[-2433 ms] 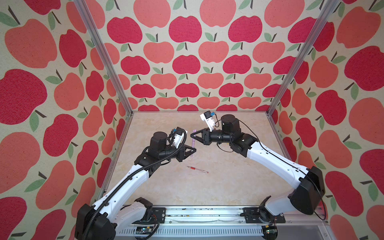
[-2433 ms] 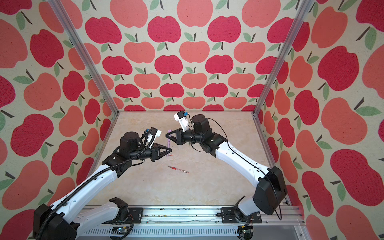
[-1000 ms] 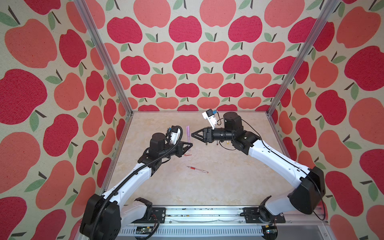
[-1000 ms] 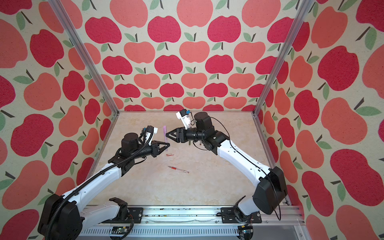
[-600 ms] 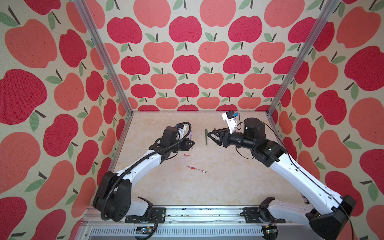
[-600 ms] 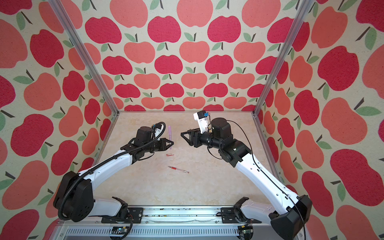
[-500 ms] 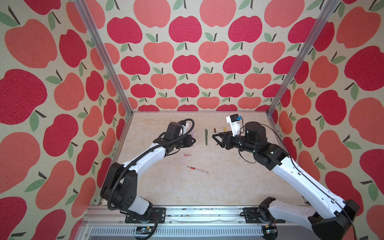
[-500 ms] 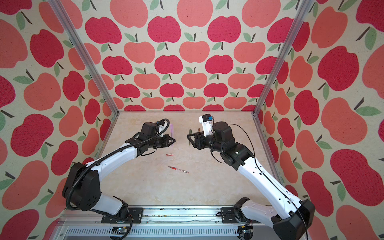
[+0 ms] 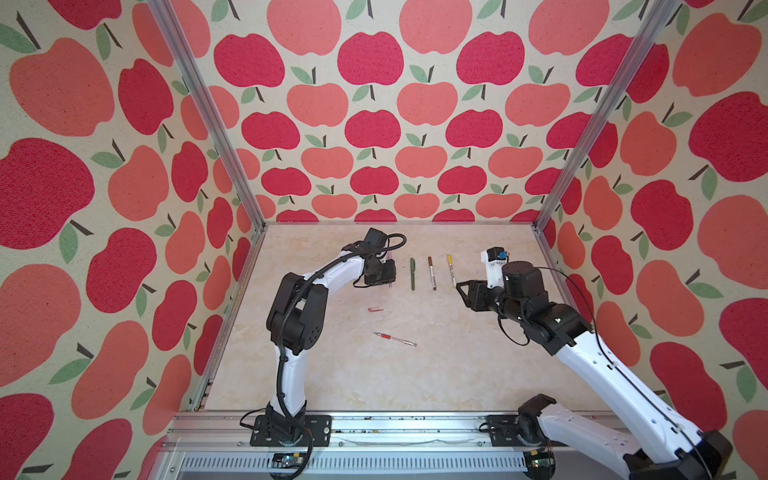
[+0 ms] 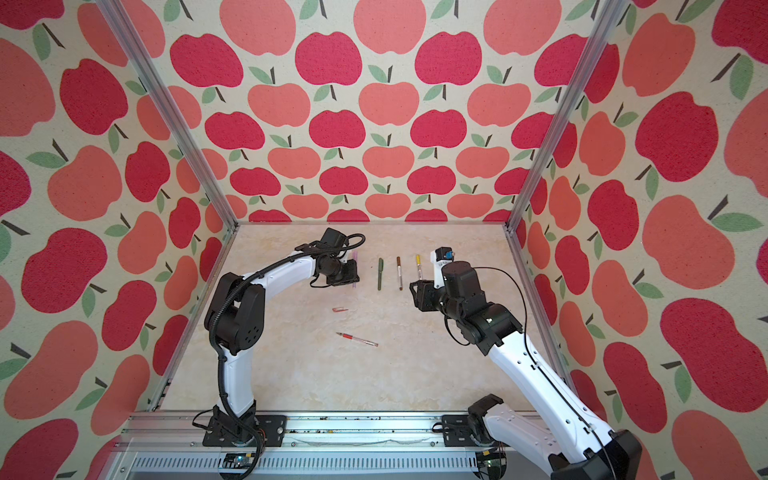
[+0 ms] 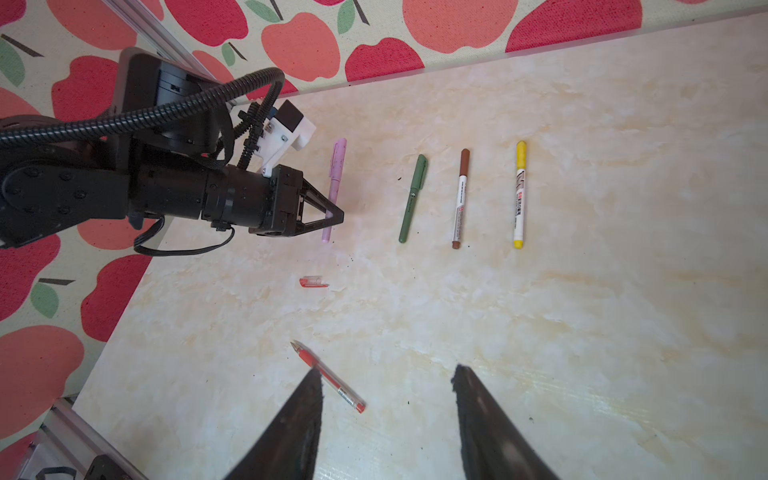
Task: Insert the pens into the pen caps
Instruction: 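Carry the capped pink pen with left gripper beside the green marker and lower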
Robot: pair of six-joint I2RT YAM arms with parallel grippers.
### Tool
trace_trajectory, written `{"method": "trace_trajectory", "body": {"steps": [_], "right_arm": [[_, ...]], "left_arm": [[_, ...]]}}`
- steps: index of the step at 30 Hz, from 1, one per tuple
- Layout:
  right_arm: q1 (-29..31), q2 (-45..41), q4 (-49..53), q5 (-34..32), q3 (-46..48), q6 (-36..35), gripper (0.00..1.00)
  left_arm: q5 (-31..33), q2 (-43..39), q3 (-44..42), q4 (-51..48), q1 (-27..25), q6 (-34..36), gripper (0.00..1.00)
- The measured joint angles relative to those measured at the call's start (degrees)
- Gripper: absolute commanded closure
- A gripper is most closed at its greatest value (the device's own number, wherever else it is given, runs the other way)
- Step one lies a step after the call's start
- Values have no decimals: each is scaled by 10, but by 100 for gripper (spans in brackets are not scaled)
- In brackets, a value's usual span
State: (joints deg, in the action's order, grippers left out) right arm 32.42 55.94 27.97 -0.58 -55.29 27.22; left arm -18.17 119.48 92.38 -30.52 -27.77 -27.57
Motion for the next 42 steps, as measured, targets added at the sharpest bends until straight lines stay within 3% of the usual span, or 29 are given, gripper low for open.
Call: {"method": "trace_trajectory", "body": {"steps": [26,35,42], "right_arm": [[-60,-68,1,56,44,-4,46],[-60,-96,1,61,59,-4,47],[-62,-110,1,64,63,-4,47]], "left_arm": [[54,158,196,-117,-35,-14,93],[79,189,256,-159,-36,-6,80],[90,195,268,-176,-37,3,76]]}}
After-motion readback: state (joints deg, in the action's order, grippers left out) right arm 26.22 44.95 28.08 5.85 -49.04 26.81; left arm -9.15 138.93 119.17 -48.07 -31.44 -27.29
